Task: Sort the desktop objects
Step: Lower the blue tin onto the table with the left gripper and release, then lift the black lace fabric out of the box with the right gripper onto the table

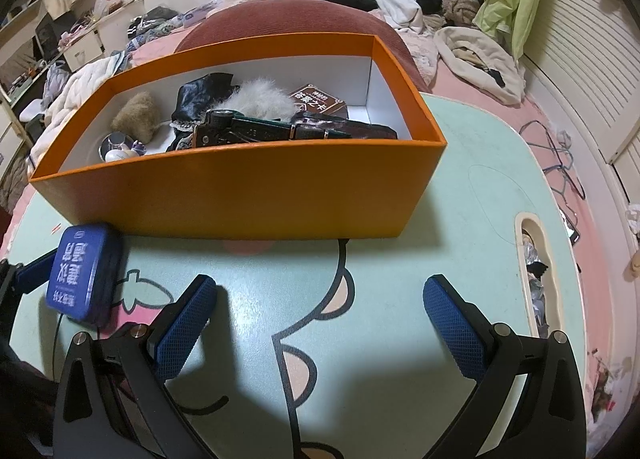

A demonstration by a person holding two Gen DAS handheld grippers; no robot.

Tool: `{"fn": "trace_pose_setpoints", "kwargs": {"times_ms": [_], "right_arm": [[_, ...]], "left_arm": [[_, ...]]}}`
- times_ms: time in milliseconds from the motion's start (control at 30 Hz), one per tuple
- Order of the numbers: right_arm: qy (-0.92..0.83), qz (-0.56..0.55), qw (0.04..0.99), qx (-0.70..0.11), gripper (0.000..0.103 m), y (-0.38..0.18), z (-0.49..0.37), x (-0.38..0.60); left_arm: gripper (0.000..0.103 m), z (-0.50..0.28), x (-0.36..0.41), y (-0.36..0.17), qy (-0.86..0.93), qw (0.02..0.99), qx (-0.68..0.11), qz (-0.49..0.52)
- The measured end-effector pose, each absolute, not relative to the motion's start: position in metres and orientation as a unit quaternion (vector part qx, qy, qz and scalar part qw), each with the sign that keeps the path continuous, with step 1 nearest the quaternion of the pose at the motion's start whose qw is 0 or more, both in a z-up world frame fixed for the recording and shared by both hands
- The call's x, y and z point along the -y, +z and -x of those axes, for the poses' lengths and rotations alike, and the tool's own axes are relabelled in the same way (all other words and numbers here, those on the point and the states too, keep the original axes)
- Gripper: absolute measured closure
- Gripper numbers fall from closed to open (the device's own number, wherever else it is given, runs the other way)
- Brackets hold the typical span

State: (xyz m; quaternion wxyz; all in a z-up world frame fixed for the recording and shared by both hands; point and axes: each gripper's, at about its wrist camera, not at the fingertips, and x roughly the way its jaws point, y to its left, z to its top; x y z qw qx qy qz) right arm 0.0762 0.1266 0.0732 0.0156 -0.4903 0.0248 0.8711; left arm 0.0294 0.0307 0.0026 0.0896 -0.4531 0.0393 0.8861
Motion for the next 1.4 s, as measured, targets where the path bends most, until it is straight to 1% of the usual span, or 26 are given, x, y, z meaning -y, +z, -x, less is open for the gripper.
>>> {"fn": "trace_pose_setpoints", "kwargs": {"times_ms": [133,200,267,333,433,533,600,700,800,833,867,900,933,1033,1133,1167,1233,1333,1400], "right_arm": [[0.888,0.454,-0.010,-0.072,0.001,0.087,-0.090,-0.140],[0.901,0.426,-0.020,-0.078,0.009,0.099,-0.099,-0.143],[0.914,0.395,-0.037,-0.078,0.024,0.115,-0.107,-0.144],[0.922,0.374,-0.058,-0.082,0.035,0.131,-0.103,-0.142],[0.925,0.360,-0.091,-0.077,0.045,0.153,-0.072,-0.130],[0.911,0.394,-0.110,-0.041,0.045,0.157,-0.030,-0.104],[0.895,0.429,-0.117,-0.041,0.045,0.150,0.000,-0.091],[0.863,0.488,-0.122,-0.047,0.045,0.129,0.039,-0.076],[0.834,0.538,-0.118,-0.023,0.046,0.102,0.063,-0.059],[0.822,0.557,-0.114,-0.017,0.063,0.091,0.068,-0.055],[0.817,0.566,-0.114,-0.020,0.075,0.085,0.069,-0.055],[0.819,0.560,-0.121,-0.037,0.075,0.087,0.066,-0.060],[0.831,0.534,-0.139,-0.072,0.076,0.097,0.060,-0.070],[0.874,0.421,-0.188,-0.153,0.076,0.143,0.029,-0.107],[0.904,0.316,-0.227,-0.176,0.076,0.188,-0.014,-0.140],[0.906,0.303,-0.239,-0.174,0.075,0.196,-0.026,-0.148],[0.898,0.304,-0.270,-0.169,0.074,0.200,-0.044,-0.158],[0.876,0.351,-0.295,-0.152,0.073,0.178,-0.070,-0.160],[0.862,0.397,-0.287,-0.133,0.073,0.152,-0.083,-0.152]], "left_arm": [[0.000,-0.030,-0.025,0.002,0.887,0.084,-0.032,0.453],[0.000,-0.031,-0.025,0.002,0.887,0.084,-0.033,0.453],[0.000,-0.031,-0.026,0.003,0.887,0.084,-0.032,0.453],[0.000,-0.032,-0.026,0.002,0.887,0.085,-0.032,0.453],[0.000,-0.034,-0.026,0.002,0.887,0.085,-0.033,0.452],[0.000,-0.034,-0.024,0.002,0.887,0.084,-0.033,0.452],[0.000,-0.034,-0.022,0.002,0.888,0.082,-0.031,0.452],[0.000,-0.034,-0.022,0.002,0.888,0.082,-0.031,0.452],[0.000,-0.033,-0.022,0.003,0.887,0.082,-0.030,0.453],[0.000,-0.033,-0.021,0.003,0.887,0.083,-0.029,0.453],[0.000,-0.033,-0.021,0.003,0.887,0.083,-0.029,0.453],[0.000,-0.033,-0.021,0.003,0.887,0.083,-0.028,0.453],[0.000,-0.033,-0.021,0.003,0.887,0.082,-0.028,0.453],[0.000,-0.032,-0.022,0.004,0.887,0.080,-0.027,0.454],[0.000,-0.032,-0.021,0.004,0.887,0.081,-0.026,0.454],[0.000,-0.032,-0.021,0.005,0.887,0.081,-0.024,0.454],[0.000,-0.034,-0.014,0.007,0.890,0.091,0.000,0.447],[0.002,-0.038,0.007,0.013,0.892,0.105,0.059,0.436],[0.015,-0.044,0.019,0.019,0.895,0.109,0.089,0.423]]}}
